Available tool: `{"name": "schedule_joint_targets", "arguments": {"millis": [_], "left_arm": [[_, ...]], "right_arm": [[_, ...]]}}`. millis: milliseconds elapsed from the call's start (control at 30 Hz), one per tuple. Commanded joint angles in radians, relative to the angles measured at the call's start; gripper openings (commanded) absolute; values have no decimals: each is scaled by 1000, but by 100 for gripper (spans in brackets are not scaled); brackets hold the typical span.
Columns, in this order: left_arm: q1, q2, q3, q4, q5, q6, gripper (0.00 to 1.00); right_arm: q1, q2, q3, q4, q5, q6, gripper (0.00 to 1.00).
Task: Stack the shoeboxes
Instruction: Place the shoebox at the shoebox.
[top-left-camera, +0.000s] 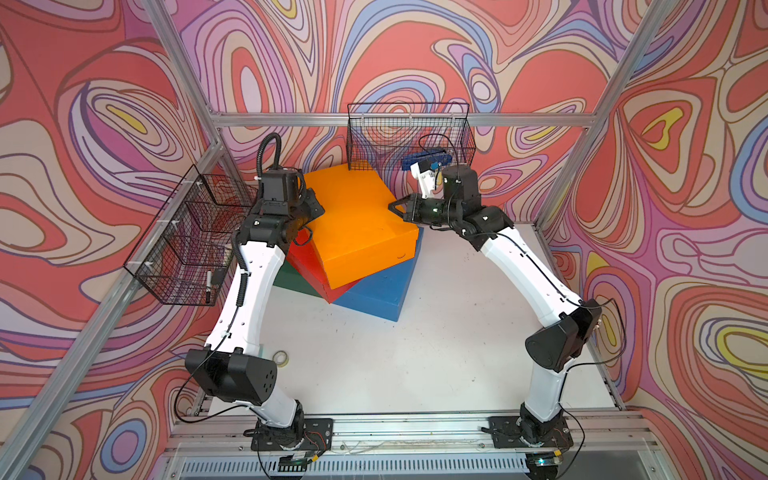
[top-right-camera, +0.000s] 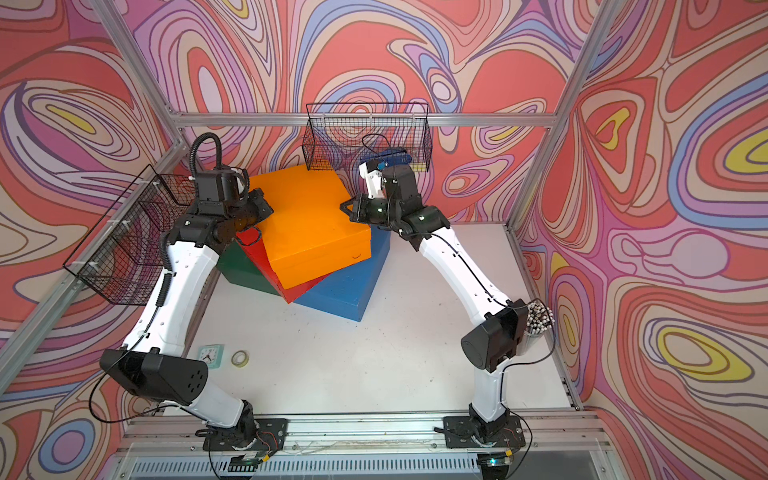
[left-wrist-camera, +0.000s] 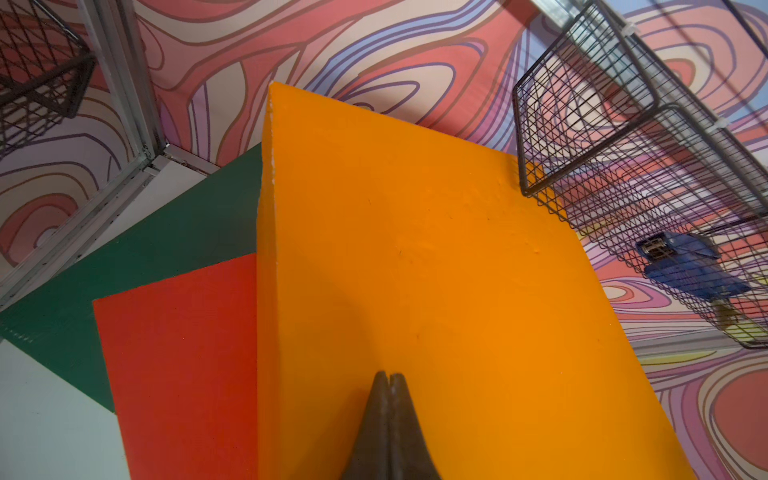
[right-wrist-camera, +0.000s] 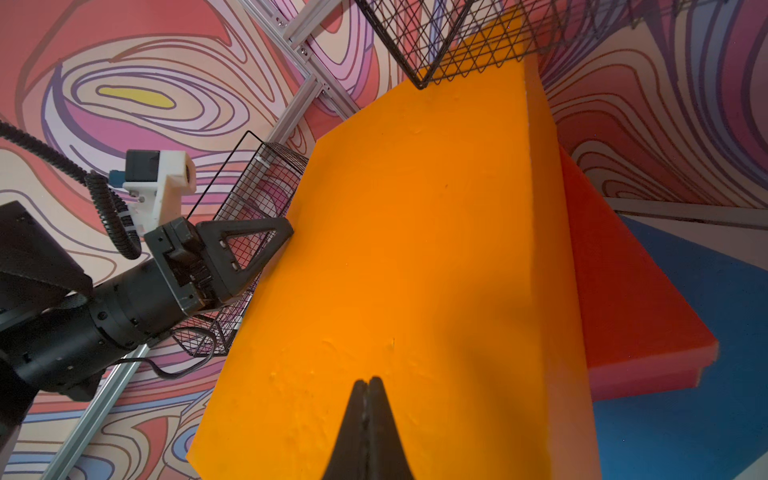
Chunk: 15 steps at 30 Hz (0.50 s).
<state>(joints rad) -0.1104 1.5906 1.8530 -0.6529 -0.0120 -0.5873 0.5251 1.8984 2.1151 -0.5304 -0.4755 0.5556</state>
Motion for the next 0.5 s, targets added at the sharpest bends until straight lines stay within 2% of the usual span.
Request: {"name": "schedule_joint_targets", "arguments": {"millis": [0,100,267,367,467], "left_arm": [[12,-24,-70,-51,-52,0,0],[27,-30,-131,-27,-35,-15,0],[39,-20,-157,-17,-6,-36,0],[38,-15,-94,-28,10,-30,0],[38,-8,24,-70,15,-13,11]], "right_arm": [[3,-35,-27,7,-1,0,0],[3,-45,-43,10,6,-1,0],[3,-63,-46,2,16,-10,0],[3,-78,-44,-5,26,-21,0],[3,-98,-57,0,35,-26,0]]}}
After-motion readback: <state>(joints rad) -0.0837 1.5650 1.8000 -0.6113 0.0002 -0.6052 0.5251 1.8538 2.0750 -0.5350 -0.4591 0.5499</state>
